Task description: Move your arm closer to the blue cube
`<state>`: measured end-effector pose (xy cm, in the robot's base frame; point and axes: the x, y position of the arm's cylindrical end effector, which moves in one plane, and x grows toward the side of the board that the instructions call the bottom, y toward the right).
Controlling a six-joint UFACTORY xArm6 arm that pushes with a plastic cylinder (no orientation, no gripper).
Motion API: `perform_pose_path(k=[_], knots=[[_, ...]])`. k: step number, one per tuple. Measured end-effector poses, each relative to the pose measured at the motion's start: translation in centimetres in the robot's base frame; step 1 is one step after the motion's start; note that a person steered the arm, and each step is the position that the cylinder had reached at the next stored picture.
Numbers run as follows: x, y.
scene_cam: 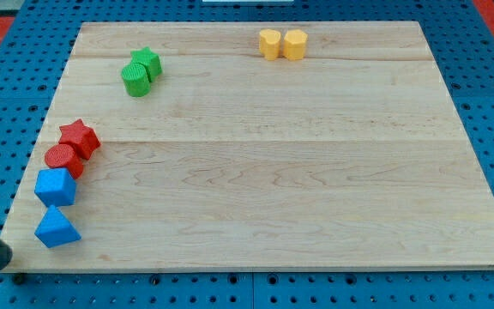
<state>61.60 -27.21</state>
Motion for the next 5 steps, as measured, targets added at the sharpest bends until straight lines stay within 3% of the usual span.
perform_pose_path(k=[1,3,4,5], knots=[[-1.6,2.4],[-9.6,15.9],[-6.0,16.8],[-1.4,6.7]])
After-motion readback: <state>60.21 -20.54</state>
